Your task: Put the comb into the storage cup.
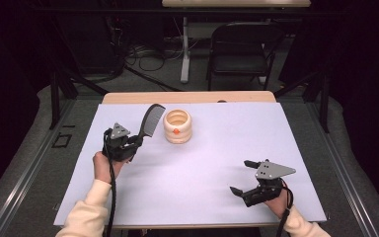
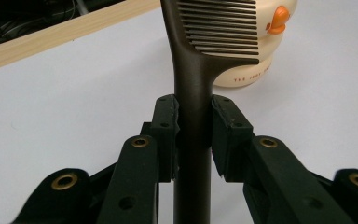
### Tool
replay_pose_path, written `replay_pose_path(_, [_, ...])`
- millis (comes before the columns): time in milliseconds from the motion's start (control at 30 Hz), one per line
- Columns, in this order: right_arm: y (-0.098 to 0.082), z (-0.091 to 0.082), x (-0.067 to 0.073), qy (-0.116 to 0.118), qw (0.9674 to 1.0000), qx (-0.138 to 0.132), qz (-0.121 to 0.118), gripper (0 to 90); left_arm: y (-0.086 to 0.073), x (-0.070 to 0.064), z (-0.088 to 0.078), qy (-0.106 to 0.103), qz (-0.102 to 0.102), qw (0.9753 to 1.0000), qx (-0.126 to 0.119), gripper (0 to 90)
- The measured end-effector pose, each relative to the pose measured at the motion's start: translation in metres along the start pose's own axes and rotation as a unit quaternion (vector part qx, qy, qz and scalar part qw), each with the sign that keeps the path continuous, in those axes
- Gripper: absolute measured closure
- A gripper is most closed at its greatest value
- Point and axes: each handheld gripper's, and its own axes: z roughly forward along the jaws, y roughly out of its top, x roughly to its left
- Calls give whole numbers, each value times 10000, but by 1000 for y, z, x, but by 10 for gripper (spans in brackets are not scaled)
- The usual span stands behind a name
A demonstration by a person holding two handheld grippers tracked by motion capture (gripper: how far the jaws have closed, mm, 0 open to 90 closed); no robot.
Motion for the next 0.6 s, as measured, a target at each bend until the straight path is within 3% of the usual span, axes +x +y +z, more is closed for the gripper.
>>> replay_pose_path(600, [0, 1, 0, 0, 10000, 12, 8, 1, 6, 3, 3, -7, -30, 9994, -344, 728])
